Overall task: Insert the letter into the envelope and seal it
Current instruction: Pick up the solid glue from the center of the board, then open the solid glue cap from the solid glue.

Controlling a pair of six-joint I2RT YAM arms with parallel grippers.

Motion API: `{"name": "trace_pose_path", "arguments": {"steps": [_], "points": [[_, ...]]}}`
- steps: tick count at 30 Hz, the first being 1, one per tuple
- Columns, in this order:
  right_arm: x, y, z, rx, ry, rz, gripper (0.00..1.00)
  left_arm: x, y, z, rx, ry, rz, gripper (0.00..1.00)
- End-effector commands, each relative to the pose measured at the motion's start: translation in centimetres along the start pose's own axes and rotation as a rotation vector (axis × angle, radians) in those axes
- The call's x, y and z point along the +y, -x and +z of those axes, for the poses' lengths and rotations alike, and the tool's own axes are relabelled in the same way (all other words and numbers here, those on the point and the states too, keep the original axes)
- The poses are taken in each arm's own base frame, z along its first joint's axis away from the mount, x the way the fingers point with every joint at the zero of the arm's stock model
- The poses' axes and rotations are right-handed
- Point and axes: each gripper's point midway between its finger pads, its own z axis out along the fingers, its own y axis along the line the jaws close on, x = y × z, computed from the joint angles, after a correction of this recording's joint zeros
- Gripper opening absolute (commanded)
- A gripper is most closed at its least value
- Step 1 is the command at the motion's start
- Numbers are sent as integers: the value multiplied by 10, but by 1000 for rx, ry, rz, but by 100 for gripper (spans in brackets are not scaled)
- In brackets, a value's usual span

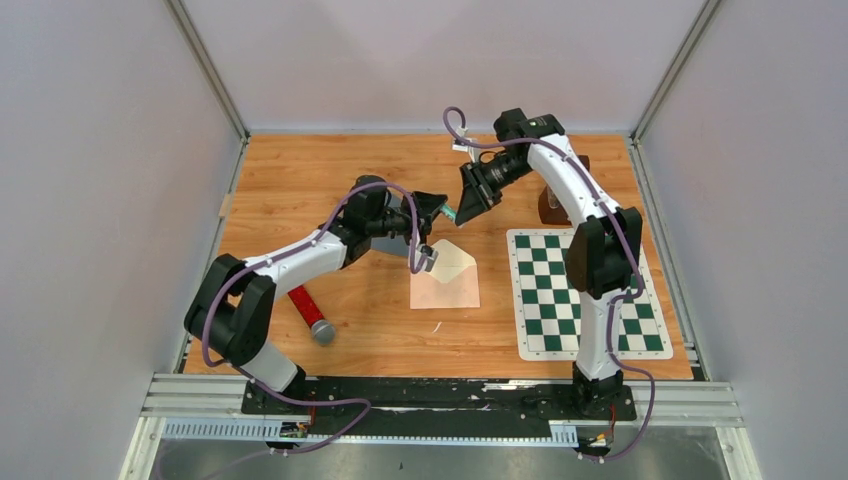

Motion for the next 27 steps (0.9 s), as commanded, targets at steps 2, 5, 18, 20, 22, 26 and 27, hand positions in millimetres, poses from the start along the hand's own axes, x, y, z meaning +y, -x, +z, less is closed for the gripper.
{"name": "trace_pose_path", "arguments": {"steps": [2,5,18,20,22,26,27], "points": [[8,10,-6,-29,-6,-66,34,30,-5,4,22,62,-22,9],[6,32,-28,-103,-68,-133,48,29,-17,1,88,84,-184,0],[17,123,-115,-636,-390,-108,62,21,-15,-45,164,27,-1292,0],[16,125,-100,-575,-342,-65,61,24,-4,-46,115,-2,-1378,0],[14,119,-85,-515,-283,-17,61,25,5,-45,77,-27,-1411,0],[18,112,-62,-446,-195,-20,57,25,8,-43,60,-41,-1456,0],[18,110,-56,-428,-180,-13,55,24,7,-42,65,-41,-1471,0]]}}
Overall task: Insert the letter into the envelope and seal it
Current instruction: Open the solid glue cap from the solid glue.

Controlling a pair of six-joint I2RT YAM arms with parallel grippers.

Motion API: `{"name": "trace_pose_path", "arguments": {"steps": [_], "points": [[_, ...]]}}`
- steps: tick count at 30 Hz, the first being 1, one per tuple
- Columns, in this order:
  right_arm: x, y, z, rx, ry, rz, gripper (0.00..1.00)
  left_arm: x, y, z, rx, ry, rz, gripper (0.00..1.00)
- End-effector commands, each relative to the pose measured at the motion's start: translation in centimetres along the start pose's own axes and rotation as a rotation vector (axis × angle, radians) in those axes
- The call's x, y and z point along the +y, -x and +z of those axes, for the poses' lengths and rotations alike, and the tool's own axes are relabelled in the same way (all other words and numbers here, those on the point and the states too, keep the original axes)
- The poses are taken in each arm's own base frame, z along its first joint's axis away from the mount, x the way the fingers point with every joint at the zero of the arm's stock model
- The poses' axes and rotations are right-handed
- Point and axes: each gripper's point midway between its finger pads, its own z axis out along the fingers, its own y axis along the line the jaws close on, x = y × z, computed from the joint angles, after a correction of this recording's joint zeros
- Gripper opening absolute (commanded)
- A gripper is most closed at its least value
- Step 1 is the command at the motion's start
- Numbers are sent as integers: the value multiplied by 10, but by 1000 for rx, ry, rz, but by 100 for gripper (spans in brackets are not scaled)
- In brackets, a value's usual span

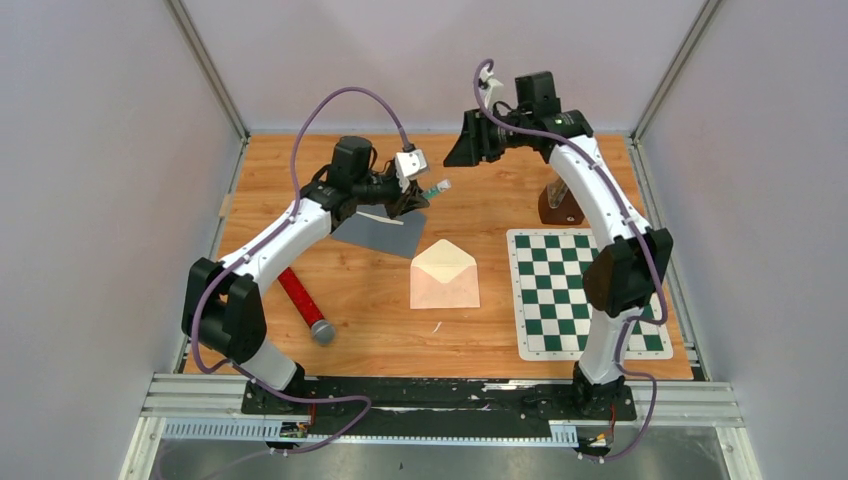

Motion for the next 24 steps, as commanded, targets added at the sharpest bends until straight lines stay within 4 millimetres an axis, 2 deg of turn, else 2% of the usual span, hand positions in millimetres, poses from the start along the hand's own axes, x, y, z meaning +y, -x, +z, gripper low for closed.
{"name": "trace_pose_path", "arguments": {"steps": [1,8,13,20,24], "points": [[15,-17,13,81,95,69,52,-16,19,-4,-32,-65,-134,0],[22,-34,23,134,125,83,42,-10,20,-4,-30,-37,-115,0],[40,-45,20,172,242,108,42,-8,18,-4,-24,-28,-101,0],[35,-51,21,191,225,125,40,0,17,-2,-22,7,-93,0],[32,-53,23,198,216,140,30,2,18,-3,-24,12,-83,0]]}}
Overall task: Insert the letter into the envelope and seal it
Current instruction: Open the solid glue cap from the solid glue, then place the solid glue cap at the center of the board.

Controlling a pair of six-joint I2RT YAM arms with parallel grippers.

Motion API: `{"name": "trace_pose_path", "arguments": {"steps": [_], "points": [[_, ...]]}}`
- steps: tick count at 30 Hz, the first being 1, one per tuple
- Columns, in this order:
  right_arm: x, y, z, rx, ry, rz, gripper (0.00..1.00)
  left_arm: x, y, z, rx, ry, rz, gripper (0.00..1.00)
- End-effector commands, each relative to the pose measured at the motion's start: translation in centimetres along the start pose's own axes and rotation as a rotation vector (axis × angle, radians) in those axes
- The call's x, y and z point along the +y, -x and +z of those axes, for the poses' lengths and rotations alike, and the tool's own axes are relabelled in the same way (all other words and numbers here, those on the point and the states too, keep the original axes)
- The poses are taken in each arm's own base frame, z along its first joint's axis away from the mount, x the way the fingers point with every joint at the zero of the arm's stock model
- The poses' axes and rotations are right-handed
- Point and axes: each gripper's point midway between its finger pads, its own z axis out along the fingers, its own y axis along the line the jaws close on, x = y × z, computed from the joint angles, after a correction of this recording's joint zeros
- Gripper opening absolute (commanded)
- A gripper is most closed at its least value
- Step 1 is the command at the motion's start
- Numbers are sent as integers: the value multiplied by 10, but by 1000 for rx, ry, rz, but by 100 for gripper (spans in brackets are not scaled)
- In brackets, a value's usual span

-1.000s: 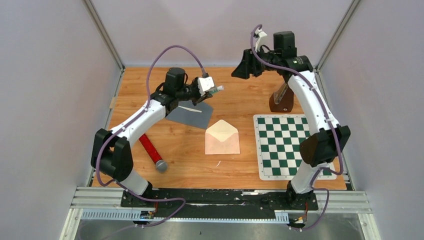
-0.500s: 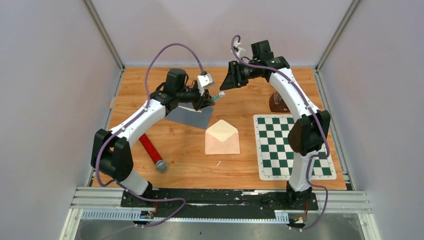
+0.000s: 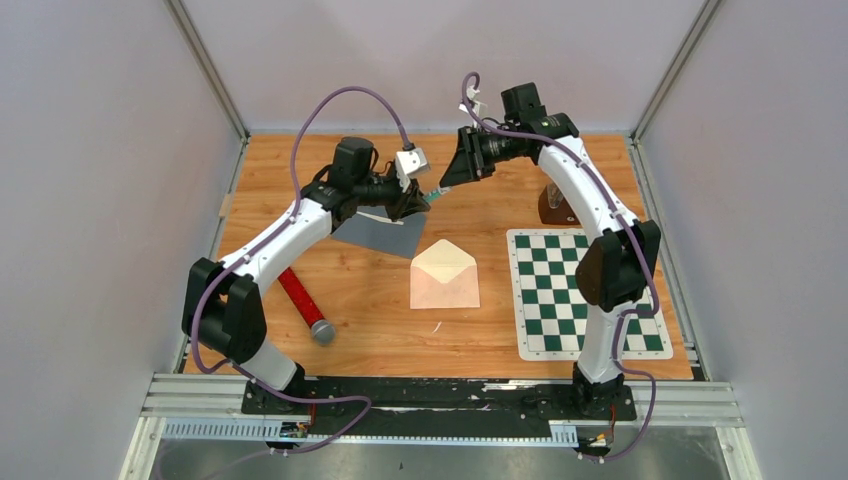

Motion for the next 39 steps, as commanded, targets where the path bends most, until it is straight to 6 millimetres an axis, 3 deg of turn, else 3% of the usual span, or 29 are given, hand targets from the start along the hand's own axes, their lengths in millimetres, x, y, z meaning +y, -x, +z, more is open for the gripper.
{"name": "trace_pose_path", "arguments": {"steps": [1,11,15,17,25,30,33,39], "points": [[9,-1,-1,5,38,-6,30,11,26,-3,-48,40,49,0],[7,-4,1,15,41,8,28,16,28,-2,-54,55,40,0],[8,-6,1,20,62,2,3,18,27,-1,-52,65,33,0],[7,-6,0,20,67,-9,0,19,23,-1,-42,71,29,0],[-9,17,-36,-11,-10,-250,0,14,-26,-9,92,84,118,0],[-15,12,-53,5,-14,-361,0,9,-58,-18,171,95,153,0],[-43,2,-53,47,-114,-415,0,7,-63,-23,184,94,157,0],[-145,-11,-50,151,-508,-180,0,6,-54,-32,154,117,85,0]]}}
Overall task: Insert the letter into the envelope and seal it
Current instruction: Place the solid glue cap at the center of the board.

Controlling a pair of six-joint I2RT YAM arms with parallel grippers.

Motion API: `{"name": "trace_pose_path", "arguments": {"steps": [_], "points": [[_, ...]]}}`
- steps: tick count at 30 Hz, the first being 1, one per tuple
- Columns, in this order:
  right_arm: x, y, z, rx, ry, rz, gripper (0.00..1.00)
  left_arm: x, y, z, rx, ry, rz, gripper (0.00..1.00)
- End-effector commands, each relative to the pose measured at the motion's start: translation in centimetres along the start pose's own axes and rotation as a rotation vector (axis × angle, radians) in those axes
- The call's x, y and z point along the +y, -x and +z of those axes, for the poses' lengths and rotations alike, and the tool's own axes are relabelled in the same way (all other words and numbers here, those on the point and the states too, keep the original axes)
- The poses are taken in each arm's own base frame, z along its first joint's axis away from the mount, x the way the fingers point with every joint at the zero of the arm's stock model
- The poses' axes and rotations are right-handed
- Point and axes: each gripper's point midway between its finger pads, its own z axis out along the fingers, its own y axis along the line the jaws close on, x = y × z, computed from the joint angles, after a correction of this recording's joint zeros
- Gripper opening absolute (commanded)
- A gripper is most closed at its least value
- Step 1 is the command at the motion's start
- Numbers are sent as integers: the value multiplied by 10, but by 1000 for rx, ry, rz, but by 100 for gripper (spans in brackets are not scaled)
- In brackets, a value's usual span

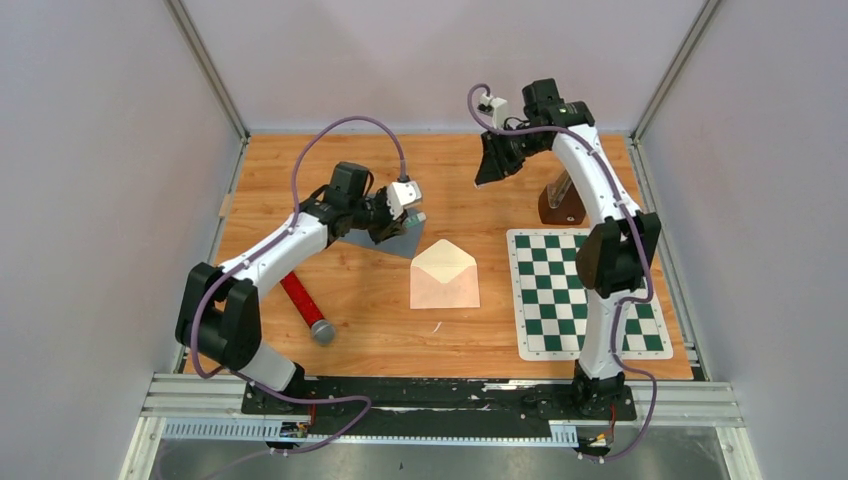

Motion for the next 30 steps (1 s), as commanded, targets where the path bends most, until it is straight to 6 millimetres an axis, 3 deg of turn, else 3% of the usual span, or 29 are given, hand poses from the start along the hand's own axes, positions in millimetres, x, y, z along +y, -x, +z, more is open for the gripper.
{"name": "trace_pose_path", "arguments": {"steps": [1,4,11,16,23,27,30], "points": [[-70,-30,17,140,-317,107,0,8,35,-26,-96,55,8,0],[-99,-56,28,216,-460,143,0,8,39,-30,-111,69,-29,0],[-121,-113,52,382,-506,212,0,8,42,-37,-120,78,-61,0],[-136,-125,60,423,-583,208,3,7,42,-38,-123,74,-81,0],[-140,-136,71,437,-577,243,5,6,44,-39,-131,74,-90,0],[-140,-142,75,451,-561,246,23,5,43,-39,-133,74,-93,0],[-138,-148,78,465,-547,251,26,5,45,-39,-139,72,-96,0]]}}
